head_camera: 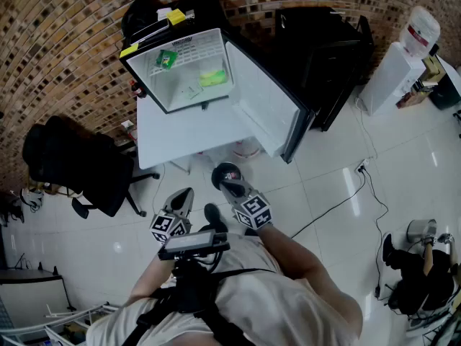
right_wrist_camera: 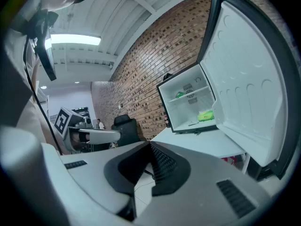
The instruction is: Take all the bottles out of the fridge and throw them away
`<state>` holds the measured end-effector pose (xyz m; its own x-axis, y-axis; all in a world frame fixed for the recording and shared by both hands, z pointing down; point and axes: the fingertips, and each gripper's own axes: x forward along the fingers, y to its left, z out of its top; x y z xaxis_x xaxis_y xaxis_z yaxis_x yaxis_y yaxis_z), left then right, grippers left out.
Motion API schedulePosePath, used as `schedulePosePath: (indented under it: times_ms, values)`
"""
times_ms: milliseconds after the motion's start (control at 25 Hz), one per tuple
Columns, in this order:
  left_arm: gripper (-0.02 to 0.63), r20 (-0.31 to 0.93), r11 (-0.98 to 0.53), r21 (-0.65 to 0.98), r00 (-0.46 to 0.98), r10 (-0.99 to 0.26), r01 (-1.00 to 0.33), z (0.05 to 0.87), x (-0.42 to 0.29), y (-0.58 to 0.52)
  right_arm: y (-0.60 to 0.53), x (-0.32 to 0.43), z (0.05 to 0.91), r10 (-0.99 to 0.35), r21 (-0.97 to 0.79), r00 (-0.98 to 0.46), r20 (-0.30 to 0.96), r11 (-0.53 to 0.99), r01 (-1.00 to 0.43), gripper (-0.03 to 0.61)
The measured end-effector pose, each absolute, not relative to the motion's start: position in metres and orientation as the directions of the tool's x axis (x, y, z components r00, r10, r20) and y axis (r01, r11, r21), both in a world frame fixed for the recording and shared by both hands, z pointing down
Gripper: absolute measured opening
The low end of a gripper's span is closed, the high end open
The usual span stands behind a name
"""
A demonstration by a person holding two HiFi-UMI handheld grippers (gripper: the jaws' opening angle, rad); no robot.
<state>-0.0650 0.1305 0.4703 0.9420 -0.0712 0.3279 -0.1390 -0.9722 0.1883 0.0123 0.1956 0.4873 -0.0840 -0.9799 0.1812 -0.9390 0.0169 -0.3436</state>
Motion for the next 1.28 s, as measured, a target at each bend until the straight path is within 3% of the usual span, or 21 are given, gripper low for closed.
schedulePosePath:
  times_ms: [360,680,1280]
  values:
    - [0.012,0.301,-0.967,0.243,0.954,0.0,-0.076,0.494,-0.009,0.045,0.128,0.064,0.498,-0.971,-0.287,0.011,0.24,-0.082,-0.954,0.0]
    - [0.012,0.239,-0.97,0.217,0.957,0.162,0.11,0.478,0.059,-0.04,0.043,0.112,0.476,-0.957,-0.241,0.136,0.255,-0.199,-0.95,0.0]
    - [0.012,0.261,-0.955,0.278,0.949,0.175,0.1,0.502,0.076,-0.133,-0.033,0.154,0.48,-0.928,-0.212,0.21,0.308,-0.282,-0.936,0.0]
